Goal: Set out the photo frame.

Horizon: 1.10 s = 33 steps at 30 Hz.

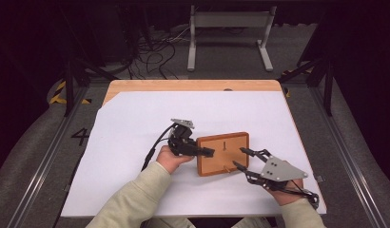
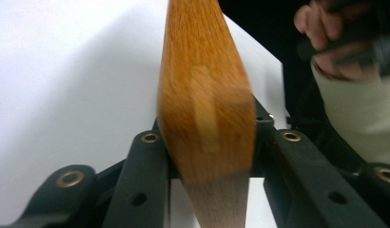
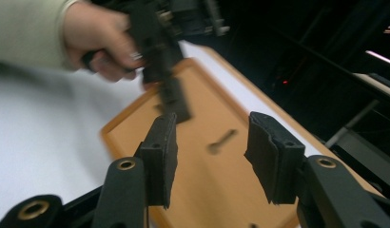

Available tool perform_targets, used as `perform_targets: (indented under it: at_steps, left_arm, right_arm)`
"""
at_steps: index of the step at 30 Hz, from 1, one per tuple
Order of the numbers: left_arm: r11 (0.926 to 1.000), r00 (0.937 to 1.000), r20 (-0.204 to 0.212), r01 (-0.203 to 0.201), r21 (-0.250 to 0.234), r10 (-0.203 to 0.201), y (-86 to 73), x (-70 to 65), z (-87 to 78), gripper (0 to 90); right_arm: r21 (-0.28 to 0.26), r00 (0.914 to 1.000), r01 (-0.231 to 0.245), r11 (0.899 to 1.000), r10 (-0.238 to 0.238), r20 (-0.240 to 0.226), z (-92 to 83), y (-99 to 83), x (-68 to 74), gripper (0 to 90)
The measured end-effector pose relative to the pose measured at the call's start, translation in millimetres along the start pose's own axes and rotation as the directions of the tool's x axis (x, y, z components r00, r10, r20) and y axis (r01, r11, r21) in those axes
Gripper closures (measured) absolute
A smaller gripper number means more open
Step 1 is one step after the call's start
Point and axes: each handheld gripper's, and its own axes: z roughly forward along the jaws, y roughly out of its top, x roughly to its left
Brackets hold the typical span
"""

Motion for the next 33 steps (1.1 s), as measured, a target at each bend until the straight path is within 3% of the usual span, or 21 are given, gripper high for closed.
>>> perform_targets:
  at_steps: [3, 6, 8, 14, 16, 17, 18, 20, 22, 23, 26, 28, 30, 31, 32, 33]
  left_arm:
    - [0.9999, 0.9999, -0.009, -0.014, 0.006, 0.014, 1.2, -5.7, 0.4, 72.1]
    - [0.9995, 0.9992, -0.021, -0.033, 0.001, 0.033, 1.3, -9.9, 0.7, 72.5]
    - [0.9974, 0.9972, -0.02, -0.071, 0.001, 0.071, 1.5, -13.2, -0.2, 72.9]
    - [0.9897, 0.9911, -0.056, -0.125, -0.07, 0.121, 4.2, -23.5, -13.7, 74.0]
    - [0.9801, 0.9835, -0.094, -0.165, -0.11, 0.155, 5.1, -30.4, -25.5, 74.9]
    - [0.9801, 0.9835, -0.094, -0.165, -0.11, 0.155, 5.1, -30.4, -25.5, 75.3]
    - [0.9773, 0.9789, -0.119, -0.18, -0.112, 0.167, 5.5, -33.2, -27.7, 75.3]
    - [0.966, 0.9585, -0.193, -0.233, -0.111, 0.209, 6.9, -40.8, -32.2, 75.4]
    - [0.9583, 0.9503, -0.22, -0.253, -0.133, 0.22, 8.1, -44.2, -37.1, 75.3]
    - [0.9525, 0.943, -0.244, -0.267, -0.147, 0.227, 8.5, -46.7, -39.4, 75.3]
    - [0.934, 0.9024, -0.344, -0.325, -0.148, 0.26, 9.6, -54.4, -45.0, 75.3]
    - [0.9261, 0.8797, -0.393, -0.347, -0.147, 0.267, 8.4, -54.3, -47.0, 75.3]
    - [0.9243, 0.8594, -0.439, -0.354, -0.142, 0.262, 5.8, -50.2, -47.0, 75.2]
    - [0.9243, 0.8594, -0.439, -0.354, -0.142, 0.262, 5.8, -50.2, -47.0, 75.2]
    - [0.9235, 0.8361, -0.481, -0.363, -0.125, 0.263, 2.8, -45.9, -45.3, 75.2]
    - [0.9256, 0.8341, -0.486, -0.359, -0.12, 0.26, 1.6, -44.0, -45.0, 75.1]
  right_arm:
    - [-0.02, 0.9979, -0.049, 0.999, 0.05, 0.041, -11.5, -2.6, -10.2, 55.5]
    - [-0.008, 0.9956, -0.056, 0.998, 0.056, 0.074, -14.0, -6.0, -14.3, 55.5]
    - [-0.001, 0.995, -0.061, 0.998, 0.061, 0.08, -13.2, -8.1, -14.8, 55.8]
    - [-0.014, 0.9943, -0.062, 0.998, 0.063, 0.086, -14.4, -8.9, -16.2, 56.9]
    - [-0.023, 0.9938, -0.063, 0.998, 0.065, 0.09, -15.3, -8.6, -17.3, 56.9]
    - [-0.023, 0.9938, -0.063, 0.998, 0.065, 0.09, -15.3, -8.6, -17.3, 56.9]
    - [-0.022, 0.9937, -0.066, 0.998, 0.068, 0.089, -15.2, -8.7, -17.2, 56.9]
    - [-0.021, 0.9942, -0.063, 0.998, 0.065, 0.086, -14.2, -9.2, -16.9, 57.1]
    - [-0.019, 0.9949, -0.059, 0.998, 0.06, 0.08, -12.7, -9.5, -16.2, 57.1]
    - [-0.02, 0.9949, -0.063, 0.998, 0.064, 0.078, -12.3, -9.5, -15.6, 57.2]
    - [-0.02, 0.9956, -0.06, 0.998, 0.062, 0.071, -11.5, -9.9, -15.3, 57.1]
    - [-0.018, 0.9955, -0.064, 0.998, 0.066, 0.069, -11.0, -10.3, -14.9, 57.2]
    - [-0.018, 0.996, -0.057, 0.998, 0.058, 0.067, -10.0, -10.5, -14.6, 57.1]
    - [-0.015, 0.996, -0.059, 0.998, 0.06, 0.066, -9.8, -10.6, -14.1, 57.1]
    - [-0.015, 0.9961, -0.06, 0.998, 0.061, 0.064, -9.5, -10.5, -13.7, 57.0]
    - [-0.015, 0.996, -0.062, 0.998, 0.063, 0.063, -9.3, -10.4, -13.5, 57.0]
